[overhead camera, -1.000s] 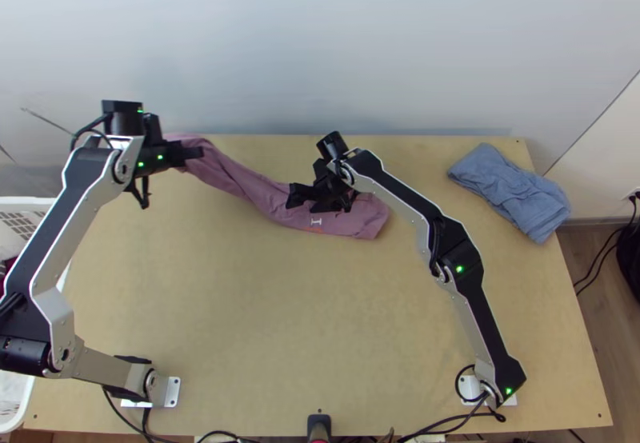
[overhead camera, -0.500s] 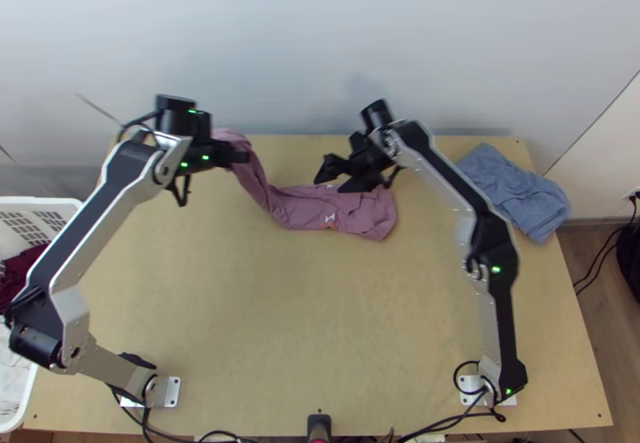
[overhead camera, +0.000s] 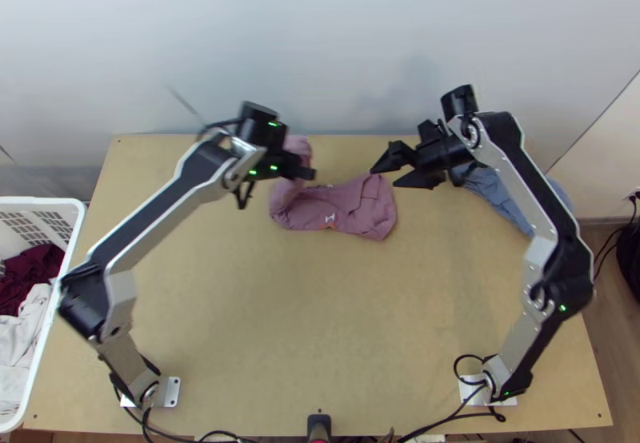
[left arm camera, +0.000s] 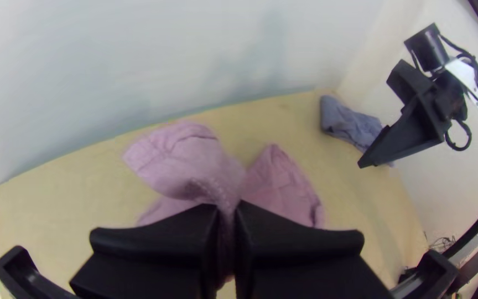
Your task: Fold the t-shirt
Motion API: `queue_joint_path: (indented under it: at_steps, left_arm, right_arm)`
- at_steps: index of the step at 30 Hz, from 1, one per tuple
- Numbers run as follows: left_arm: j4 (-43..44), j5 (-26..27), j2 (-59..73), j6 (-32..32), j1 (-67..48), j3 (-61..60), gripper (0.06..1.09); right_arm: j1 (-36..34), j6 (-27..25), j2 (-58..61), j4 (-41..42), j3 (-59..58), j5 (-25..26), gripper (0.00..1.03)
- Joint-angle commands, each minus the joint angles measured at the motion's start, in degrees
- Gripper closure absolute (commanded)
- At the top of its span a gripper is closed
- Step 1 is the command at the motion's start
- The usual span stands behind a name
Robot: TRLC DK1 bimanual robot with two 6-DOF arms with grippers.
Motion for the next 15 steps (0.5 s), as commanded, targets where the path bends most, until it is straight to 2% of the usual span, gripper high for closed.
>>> queue_joint_path:
  at_steps: [1,6,15]
  left_arm:
    - [0.18,-0.02,7.8,-0.07,-6.69,6.36,1.04]
    - [1.76,-0.02,13.77,-1.39,-8.88,9.35,1.04]
    - [2.03,-0.38,24.32,-3.41,-12.05,17.88,1.04]
  right_arm:
    - [-2.64,-0.48,-6.7,-0.28,-5.2,3.91,0.04]
    - [-2.46,-0.3,-10.22,1.74,-7.14,8.74,0.04]
    - [-4.22,0.14,-13.82,2.62,-11.71,10.06,0.04]
